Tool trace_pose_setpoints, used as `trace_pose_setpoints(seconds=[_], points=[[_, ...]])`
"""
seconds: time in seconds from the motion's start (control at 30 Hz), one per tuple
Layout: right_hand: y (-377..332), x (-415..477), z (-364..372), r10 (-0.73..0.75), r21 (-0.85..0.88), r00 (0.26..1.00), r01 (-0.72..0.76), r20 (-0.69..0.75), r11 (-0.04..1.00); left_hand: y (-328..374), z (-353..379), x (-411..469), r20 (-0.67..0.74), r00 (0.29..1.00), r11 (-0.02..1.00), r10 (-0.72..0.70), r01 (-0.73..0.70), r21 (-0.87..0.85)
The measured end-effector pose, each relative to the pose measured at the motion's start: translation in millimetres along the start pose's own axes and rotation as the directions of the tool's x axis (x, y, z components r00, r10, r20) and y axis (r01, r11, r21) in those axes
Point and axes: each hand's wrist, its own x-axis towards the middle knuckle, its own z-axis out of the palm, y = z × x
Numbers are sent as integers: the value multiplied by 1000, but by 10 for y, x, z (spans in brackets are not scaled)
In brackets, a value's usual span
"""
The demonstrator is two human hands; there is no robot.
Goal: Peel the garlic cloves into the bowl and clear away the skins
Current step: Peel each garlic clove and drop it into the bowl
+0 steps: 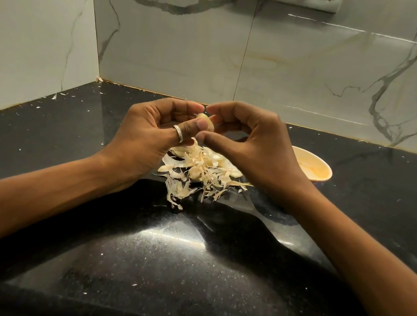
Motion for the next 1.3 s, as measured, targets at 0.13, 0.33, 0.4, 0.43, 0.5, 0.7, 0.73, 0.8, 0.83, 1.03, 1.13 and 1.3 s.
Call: trace_pose_setpoints(seconds=[0.13,0.33,0.4,0.43,0.5,0.7,0.73,0.8,0.83,1.03,1.13,1.3], points=[[11,-2,28,-77,-55,997,75,-20,996,-7,23,-2,-8,1000,1000,-20,20,-19],[57,53,-72,-62,-104,998,59,-25,993,-57,-4,6,-16,998,991,60,-57,125],[85,80,-136,-68,-172,998,68,4,983,-83,-24,11,0,996,980,88,-87,181],[94,91,-174,-71,-201,997,74,22,977,-90,-29,9,14,995,976,96,-97,197],[95,113,-255,-70,-247,996,83,61,966,-100,-35,5,38,993,967,110,-116,229],[42,198,-642,65,-374,995,-32,76,927,-122,-32,-17,99,981,930,169,-192,315],[40,205,-712,103,-394,992,-66,74,917,-123,-33,-21,105,979,926,173,-199,321],[45,208,-835,182,-424,981,-137,69,896,-133,-34,-20,107,977,920,182,-208,332],[49,207,-890,225,-427,972,-177,66,887,-141,-33,-15,104,977,917,186,-211,338],[104,183,-1070,485,-516,867,-363,119,776,-143,-33,-6,114,972,897,203,-231,376],[170,160,-1056,578,-550,801,-416,157,725,-141,-30,-3,108,975,908,194,-220,357],[217,138,-1006,621,-627,756,-385,206,677,-146,-27,-5,102,981,913,167,-192,359]])
